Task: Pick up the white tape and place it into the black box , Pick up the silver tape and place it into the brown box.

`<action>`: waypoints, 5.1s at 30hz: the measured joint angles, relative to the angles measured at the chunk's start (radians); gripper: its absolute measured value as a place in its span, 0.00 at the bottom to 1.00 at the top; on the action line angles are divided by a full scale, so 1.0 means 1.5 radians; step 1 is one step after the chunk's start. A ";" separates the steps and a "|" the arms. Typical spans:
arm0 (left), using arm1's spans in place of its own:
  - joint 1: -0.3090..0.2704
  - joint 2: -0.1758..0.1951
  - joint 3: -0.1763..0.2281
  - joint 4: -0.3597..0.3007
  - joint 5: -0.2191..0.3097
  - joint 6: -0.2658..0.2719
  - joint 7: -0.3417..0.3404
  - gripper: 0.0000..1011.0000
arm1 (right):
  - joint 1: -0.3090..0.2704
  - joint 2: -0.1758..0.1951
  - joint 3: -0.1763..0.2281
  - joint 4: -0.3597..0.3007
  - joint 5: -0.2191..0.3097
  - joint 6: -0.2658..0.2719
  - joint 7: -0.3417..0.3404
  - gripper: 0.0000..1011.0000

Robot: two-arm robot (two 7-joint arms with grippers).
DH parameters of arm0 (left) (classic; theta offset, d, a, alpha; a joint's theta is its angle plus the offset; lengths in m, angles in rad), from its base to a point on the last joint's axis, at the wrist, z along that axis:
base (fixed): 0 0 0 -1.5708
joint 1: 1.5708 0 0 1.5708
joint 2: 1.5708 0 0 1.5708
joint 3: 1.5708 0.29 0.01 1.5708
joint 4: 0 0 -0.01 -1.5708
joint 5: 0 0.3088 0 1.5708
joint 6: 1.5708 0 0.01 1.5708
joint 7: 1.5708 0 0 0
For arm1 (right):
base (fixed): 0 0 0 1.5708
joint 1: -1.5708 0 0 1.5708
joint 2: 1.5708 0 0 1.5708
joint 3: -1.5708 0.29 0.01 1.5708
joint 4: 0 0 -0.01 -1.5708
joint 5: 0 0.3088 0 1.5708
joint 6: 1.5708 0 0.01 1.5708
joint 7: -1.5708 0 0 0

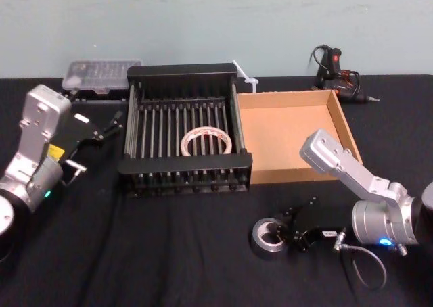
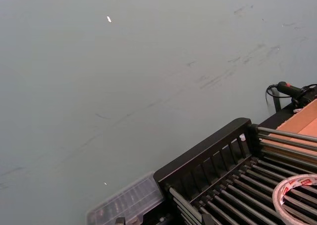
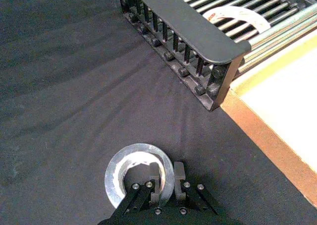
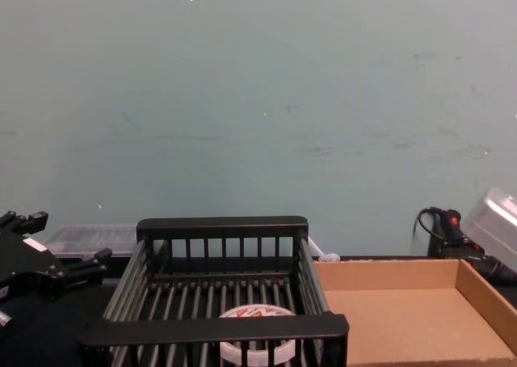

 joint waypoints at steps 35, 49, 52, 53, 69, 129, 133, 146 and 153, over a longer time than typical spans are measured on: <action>0.000 0.000 0.000 0.000 0.000 0.000 0.000 0.99 | 0.034 -0.055 0.104 0.040 0.019 0.012 -0.116 0.17; 0.000 0.000 0.000 0.000 0.000 0.000 0.000 0.99 | 0.092 -0.138 0.128 0.131 -0.029 0.038 -0.202 0.17; 0.000 0.000 0.000 0.000 0.000 0.000 0.000 0.99 | 0.092 -0.138 0.128 0.131 -0.030 0.038 -0.202 0.17; 0.000 0.000 0.000 0.000 0.000 0.000 0.000 0.99 | 0.092 -0.137 0.128 0.130 -0.030 0.038 -0.202 0.17; 0.000 0.000 0.000 0.000 0.000 0.000 0.000 0.99 | 0.089 -0.133 0.126 0.125 -0.027 0.038 -0.197 0.17; 0.000 0.000 0.000 0.000 0.000 0.000 0.000 0.99 | -0.040 -0.164 0.174 0.070 -0.125 -0.165 -0.362 0.99; 0.000 0.000 0.000 0.000 0.000 0.000 0.000 0.99 | -0.074 -0.175 0.177 0.072 -0.162 -0.223 -0.409 0.99; 0.000 0.000 0.000 0.000 0.000 0.000 0.000 0.99 | -0.109 -0.192 0.195 0.080 -0.186 -0.256 -0.437 0.99; 0.000 0.000 0.000 0.000 0.000 0.000 0.000 0.99 | -0.108 -0.191 0.193 0.081 -0.186 -0.256 -0.437 0.99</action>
